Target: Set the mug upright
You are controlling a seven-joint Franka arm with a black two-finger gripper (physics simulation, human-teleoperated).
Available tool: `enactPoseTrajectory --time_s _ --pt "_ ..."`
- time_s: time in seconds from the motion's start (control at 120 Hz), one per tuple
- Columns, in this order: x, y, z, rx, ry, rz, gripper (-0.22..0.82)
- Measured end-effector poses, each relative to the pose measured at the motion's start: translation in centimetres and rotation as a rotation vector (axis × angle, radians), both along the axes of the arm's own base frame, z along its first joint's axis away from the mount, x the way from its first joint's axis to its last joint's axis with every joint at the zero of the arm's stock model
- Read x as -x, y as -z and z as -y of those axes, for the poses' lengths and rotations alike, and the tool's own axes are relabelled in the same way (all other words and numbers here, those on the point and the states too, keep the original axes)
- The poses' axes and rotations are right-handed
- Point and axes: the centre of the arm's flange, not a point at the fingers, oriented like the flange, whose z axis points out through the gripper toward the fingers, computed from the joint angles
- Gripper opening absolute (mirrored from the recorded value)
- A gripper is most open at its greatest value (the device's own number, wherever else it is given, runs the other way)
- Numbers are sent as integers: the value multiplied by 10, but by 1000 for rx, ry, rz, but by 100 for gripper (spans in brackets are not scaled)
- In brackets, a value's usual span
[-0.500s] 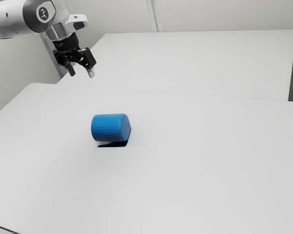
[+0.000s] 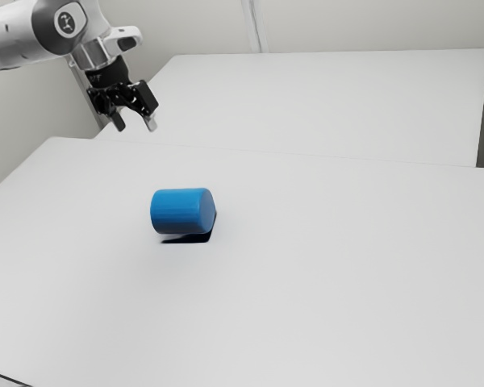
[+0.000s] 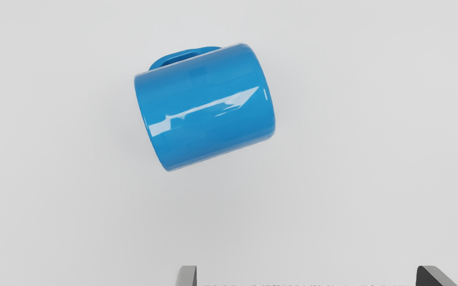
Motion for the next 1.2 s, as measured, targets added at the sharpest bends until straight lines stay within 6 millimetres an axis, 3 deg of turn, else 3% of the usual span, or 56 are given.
enactPoseTrajectory --time_s 0.075,0.192,0.258,0.417,0.625,0.75,0.858,0.933,1.2 --pt "4 9 -30 100 -44 -11 60" --pt "18 39 -101 269 -150 -25 60" --pt "16 63 -128 356 -182 -29 60" --pt "-8 151 -152 555 -198 -68 60" --pt "-21 232 -183 725 -218 -44 60" --pt "-28 284 -186 825 -225 -24 60" --pt "-28 303 -181 897 -218 6 60" --pt "-15 321 -171 980 -235 3 60" --pt "-4 323 -152 1129 -169 32 58"
